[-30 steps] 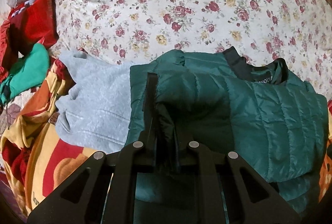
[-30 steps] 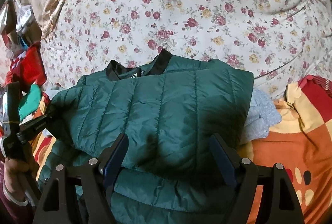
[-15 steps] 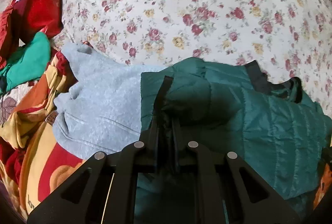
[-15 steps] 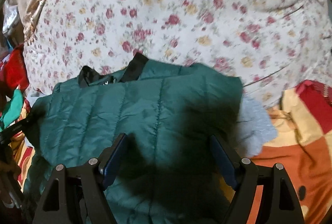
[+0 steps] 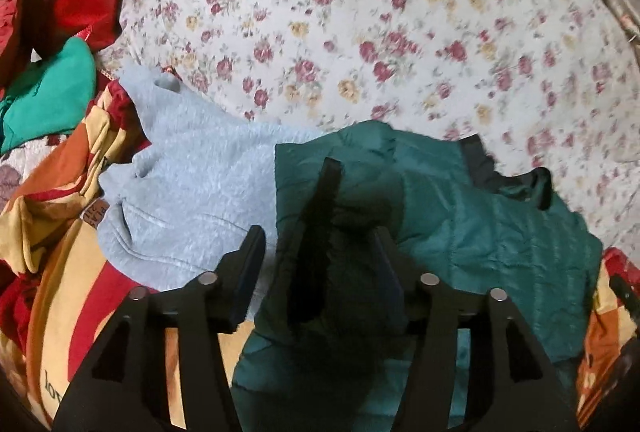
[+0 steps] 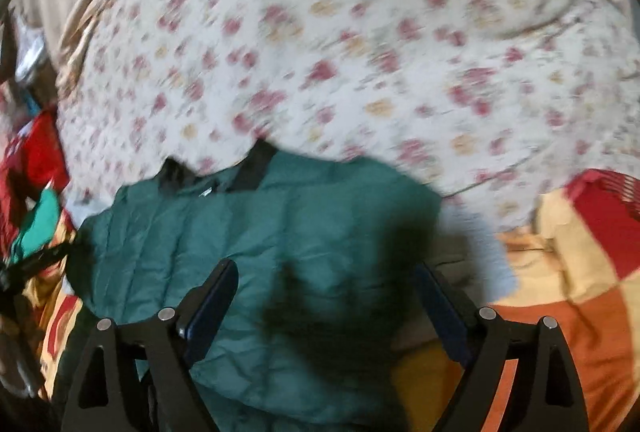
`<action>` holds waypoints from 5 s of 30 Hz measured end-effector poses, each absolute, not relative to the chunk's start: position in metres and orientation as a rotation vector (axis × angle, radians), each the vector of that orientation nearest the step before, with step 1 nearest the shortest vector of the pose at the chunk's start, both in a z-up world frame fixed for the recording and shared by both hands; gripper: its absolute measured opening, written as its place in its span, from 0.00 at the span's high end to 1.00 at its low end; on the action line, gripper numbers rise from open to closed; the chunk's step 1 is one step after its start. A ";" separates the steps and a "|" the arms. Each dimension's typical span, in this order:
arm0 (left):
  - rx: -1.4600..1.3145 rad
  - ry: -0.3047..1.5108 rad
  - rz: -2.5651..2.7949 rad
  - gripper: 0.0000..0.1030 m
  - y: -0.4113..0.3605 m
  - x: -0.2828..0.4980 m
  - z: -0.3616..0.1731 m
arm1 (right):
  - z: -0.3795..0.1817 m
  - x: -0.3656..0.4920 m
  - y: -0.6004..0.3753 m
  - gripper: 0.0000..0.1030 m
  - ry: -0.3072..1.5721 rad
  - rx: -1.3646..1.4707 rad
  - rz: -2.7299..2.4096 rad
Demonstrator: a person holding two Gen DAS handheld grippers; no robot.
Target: Fold large clothes
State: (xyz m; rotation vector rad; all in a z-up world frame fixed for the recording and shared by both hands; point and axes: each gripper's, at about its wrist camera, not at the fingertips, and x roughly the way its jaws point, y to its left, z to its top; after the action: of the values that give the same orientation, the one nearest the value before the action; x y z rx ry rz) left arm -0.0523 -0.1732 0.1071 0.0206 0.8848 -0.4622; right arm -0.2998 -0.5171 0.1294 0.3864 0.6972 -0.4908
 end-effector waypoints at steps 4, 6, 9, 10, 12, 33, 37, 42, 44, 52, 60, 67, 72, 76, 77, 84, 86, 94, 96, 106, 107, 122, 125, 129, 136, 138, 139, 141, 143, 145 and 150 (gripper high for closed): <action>0.018 0.892 -0.489 0.45 -0.179 -0.063 0.102 | 0.134 -0.296 -0.521 0.28 0.690 0.407 -0.481; 0.048 0.912 -0.488 0.45 -0.187 -0.063 0.092 | 0.129 -0.284 -0.519 0.31 0.711 0.380 -0.493; 0.103 0.947 -0.466 0.45 -0.200 -0.060 0.070 | 0.114 -0.263 -0.523 0.31 0.737 0.408 -0.476; 0.113 0.951 -0.461 0.44 -0.203 -0.059 0.064 | 0.106 -0.257 -0.525 0.31 0.755 0.407 -0.485; 0.124 0.941 -0.459 0.39 -0.206 -0.058 0.057 | 0.088 -0.245 -0.528 0.31 0.804 0.378 -0.517; 0.163 0.919 -0.452 0.25 -0.208 -0.067 0.055 | 0.070 -0.257 -0.464 0.30 0.843 0.235 -0.466; 0.138 0.940 -0.443 0.25 -0.196 -0.071 0.060 | 0.085 -0.271 -0.460 0.29 0.818 0.270 -0.458; 0.134 0.914 -0.445 0.25 -0.180 -0.086 0.071 | 0.100 -0.301 -0.453 0.25 0.791 0.296 -0.470; 0.139 0.900 -0.448 0.25 -0.174 -0.095 0.076 | 0.102 -0.308 -0.452 0.23 0.797 0.308 -0.472; 0.182 0.870 -0.455 0.25 -0.154 -0.131 0.085 | 0.097 -0.329 -0.441 0.23 0.832 0.349 -0.488; 0.169 0.865 -0.446 0.25 -0.132 -0.152 0.087 | 0.094 -0.348 -0.426 0.23 0.846 0.367 -0.490; 0.179 0.860 -0.440 0.25 -0.118 -0.166 0.086 | 0.089 -0.364 -0.413 0.23 0.875 0.368 -0.497; 0.177 0.860 -0.440 0.25 -0.109 -0.174 0.087 | 0.085 -0.374 -0.405 0.23 0.893 0.370 -0.505; 0.178 0.868 -0.443 0.25 -0.103 -0.180 0.085 | 0.085 -0.381 -0.400 0.23 0.894 0.374 -0.506; 0.178 0.871 -0.445 0.25 -0.102 -0.182 0.085 | 0.086 -0.383 -0.399 0.23 0.892 0.375 -0.506; 0.169 0.909 -0.461 0.25 -0.089 -0.196 0.078 | 0.084 -0.399 -0.387 0.21 0.909 0.392 -0.509; 0.164 0.917 -0.471 0.25 -0.087 -0.200 0.078 | 0.082 -0.404 -0.382 0.21 0.911 0.398 -0.509; 0.185 0.946 -0.505 0.25 -0.077 -0.223 0.071 | 0.082 -0.413 -0.360 0.21 0.909 0.422 -0.485; 0.206 0.953 -0.502 0.25 -0.075 -0.227 0.069 | 0.084 -0.414 -0.354 0.20 0.894 0.436 -0.472; 0.173 0.957 -0.480 0.25 -0.054 -0.238 0.077 | 0.102 -0.422 -0.331 0.16 0.861 0.401 -0.439; 0.175 0.954 -0.481 0.25 -0.053 -0.239 0.078 | 0.102 -0.423 -0.330 0.16 0.864 0.400 -0.438; 0.183 0.944 -0.495 0.25 -0.048 -0.253 0.088 | 0.109 -0.439 -0.323 0.15 0.862 0.394 -0.431; 0.182 0.951 -0.498 0.25 -0.044 -0.255 0.089 | 0.109 -0.444 -0.327 0.15 0.864 0.393 -0.435; 0.184 0.965 -0.499 0.25 -0.041 -0.256 0.086 | 0.102 -0.452 -0.335 0.15 0.884 0.408 -0.457; 0.196 1.002 -0.486 0.25 -0.035 -0.253 0.073 | 0.089 -0.468 -0.347 0.15 0.925 0.454 -0.466; 0.191 1.007 -0.482 0.25 -0.033 -0.253 0.071 | 0.085 -0.473 -0.353 0.15 0.936 0.489 -0.467; 0.185 1.011 -0.483 0.25 -0.032 -0.253 0.070 | 0.084 -0.474 -0.356 0.15 0.939 0.507 -0.466; 0.182 1.014 -0.485 0.25 -0.031 -0.253 0.068 | 0.080 -0.479 -0.361 0.15 0.944 0.548 -0.463; 0.184 1.019 -0.486 0.25 -0.030 -0.252 0.066 | 0.077 -0.480 -0.363 0.15 0.959 0.559 -0.470; 0.184 1.031 -0.490 0.25 -0.029 -0.251 0.063 | 0.074 -0.481 -0.364 0.15 0.978 0.555 -0.477; 0.167 1.045 -0.486 0.25 -0.022 -0.249 0.057 | 0.069 -0.479 -0.363 0.15 1.011 0.541 -0.468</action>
State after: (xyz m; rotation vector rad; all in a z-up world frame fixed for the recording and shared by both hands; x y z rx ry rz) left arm -0.2489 -0.0223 0.0573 0.1669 1.0446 -0.4861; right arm -0.4787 -0.3629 0.0689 0.5413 1.0115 -0.4676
